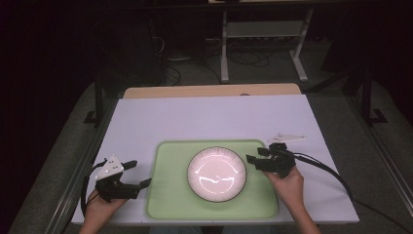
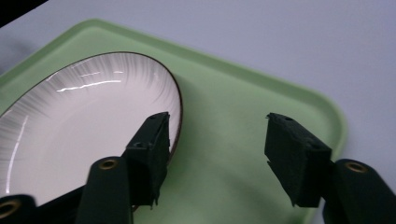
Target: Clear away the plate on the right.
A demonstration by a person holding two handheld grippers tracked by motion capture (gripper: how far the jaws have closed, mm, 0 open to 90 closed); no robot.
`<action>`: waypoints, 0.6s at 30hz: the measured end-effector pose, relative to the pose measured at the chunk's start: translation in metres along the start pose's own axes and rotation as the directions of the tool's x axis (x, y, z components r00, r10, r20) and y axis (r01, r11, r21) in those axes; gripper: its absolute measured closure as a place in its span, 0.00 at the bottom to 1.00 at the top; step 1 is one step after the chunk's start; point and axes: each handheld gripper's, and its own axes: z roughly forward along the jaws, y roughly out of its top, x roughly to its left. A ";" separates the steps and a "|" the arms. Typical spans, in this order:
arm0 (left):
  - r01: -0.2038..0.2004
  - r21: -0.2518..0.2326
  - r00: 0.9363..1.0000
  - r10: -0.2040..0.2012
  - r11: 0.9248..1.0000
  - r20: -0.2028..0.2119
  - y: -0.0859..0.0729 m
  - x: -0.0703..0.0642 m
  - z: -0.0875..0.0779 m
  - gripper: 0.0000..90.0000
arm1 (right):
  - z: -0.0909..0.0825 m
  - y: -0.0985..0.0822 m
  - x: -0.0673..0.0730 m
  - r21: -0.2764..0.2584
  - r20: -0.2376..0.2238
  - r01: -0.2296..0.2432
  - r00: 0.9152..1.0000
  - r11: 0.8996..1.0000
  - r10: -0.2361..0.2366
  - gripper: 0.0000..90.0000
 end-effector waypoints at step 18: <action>0.007 0.006 1.000 -0.007 1.000 0.003 -0.001 0.000 0.002 0.17 | -0.035 -0.006 -0.021 -0.132 0.088 0.106 0.992 0.986 -0.095 0.29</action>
